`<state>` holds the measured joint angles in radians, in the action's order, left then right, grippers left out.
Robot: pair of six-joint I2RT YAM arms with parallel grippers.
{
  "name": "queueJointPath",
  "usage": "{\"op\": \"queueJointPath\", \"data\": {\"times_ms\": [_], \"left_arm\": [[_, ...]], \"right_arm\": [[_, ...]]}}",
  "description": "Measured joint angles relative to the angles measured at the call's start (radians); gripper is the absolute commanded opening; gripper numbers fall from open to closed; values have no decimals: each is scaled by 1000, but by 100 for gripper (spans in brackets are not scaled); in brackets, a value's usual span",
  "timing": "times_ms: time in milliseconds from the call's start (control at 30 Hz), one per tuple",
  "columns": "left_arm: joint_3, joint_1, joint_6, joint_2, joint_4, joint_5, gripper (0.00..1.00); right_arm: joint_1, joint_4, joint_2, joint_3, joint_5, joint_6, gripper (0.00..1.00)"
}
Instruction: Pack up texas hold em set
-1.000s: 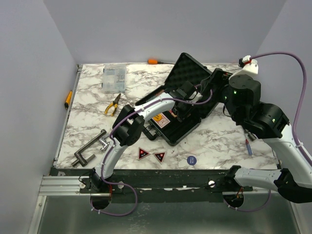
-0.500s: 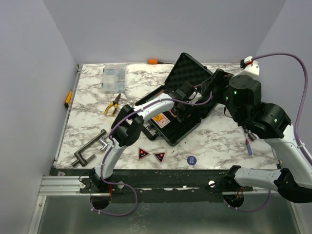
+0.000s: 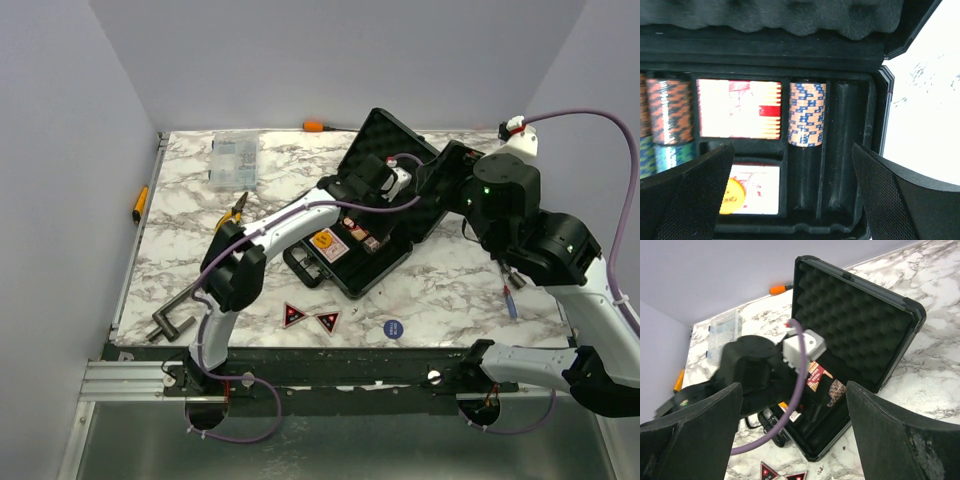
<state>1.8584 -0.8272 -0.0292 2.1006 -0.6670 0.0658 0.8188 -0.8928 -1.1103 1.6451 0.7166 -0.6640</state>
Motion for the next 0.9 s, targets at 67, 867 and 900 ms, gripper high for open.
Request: {"op": "queueJointPath", "data": {"times_ms": [67, 867, 900], "left_arm": [[-27, 0, -8, -54, 15, -37, 98], [-769, 23, -196, -993, 80, -516, 99], [-801, 25, -206, -1037, 71, -515, 99]], "right_arm": [[0, 0, 3, 0, 5, 2, 87], [0, 1, 6, -76, -106, 0, 88], [0, 0, -6, -81, -127, -2, 88]]}}
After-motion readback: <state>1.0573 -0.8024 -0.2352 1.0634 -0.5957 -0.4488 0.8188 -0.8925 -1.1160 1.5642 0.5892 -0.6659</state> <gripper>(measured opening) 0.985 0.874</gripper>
